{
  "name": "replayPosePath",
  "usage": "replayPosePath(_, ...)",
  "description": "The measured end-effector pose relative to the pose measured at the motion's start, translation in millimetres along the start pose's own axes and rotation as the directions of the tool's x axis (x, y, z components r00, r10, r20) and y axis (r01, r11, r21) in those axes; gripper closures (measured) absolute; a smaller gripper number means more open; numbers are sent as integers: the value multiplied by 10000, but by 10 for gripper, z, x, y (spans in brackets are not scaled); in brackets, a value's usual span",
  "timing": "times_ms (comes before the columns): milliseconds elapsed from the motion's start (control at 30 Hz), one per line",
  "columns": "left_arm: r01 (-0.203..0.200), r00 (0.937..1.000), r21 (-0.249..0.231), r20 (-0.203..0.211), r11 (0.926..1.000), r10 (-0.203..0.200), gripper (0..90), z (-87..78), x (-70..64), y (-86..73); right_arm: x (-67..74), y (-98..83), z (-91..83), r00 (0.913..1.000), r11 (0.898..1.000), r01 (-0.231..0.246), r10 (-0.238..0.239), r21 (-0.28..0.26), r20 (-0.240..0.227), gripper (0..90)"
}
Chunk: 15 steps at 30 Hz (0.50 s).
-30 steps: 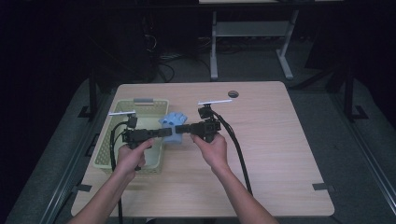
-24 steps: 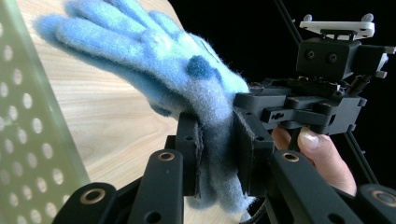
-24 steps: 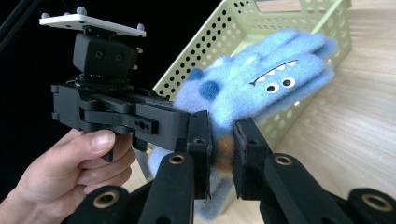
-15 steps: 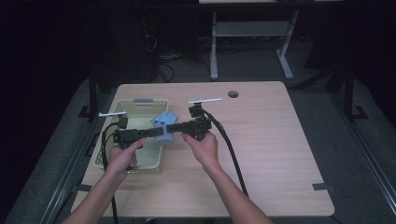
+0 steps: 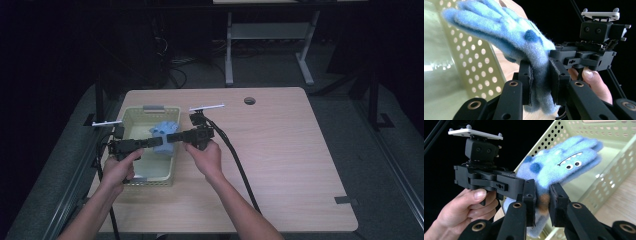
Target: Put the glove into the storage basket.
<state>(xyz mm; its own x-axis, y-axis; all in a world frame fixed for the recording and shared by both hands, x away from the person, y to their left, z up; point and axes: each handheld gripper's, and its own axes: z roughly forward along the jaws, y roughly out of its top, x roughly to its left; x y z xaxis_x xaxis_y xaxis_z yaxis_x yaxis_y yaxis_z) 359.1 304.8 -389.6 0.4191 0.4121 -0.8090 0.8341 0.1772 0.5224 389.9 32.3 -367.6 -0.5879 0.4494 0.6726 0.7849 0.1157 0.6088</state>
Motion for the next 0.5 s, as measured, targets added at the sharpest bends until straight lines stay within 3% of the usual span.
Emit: replayPosePath(500, 124, 9998, -77, -175, 9999, -125, 737, -182, 88, 3, -2, 24, 184, 9991, 9993, -289, 295, 230, -294, 751)
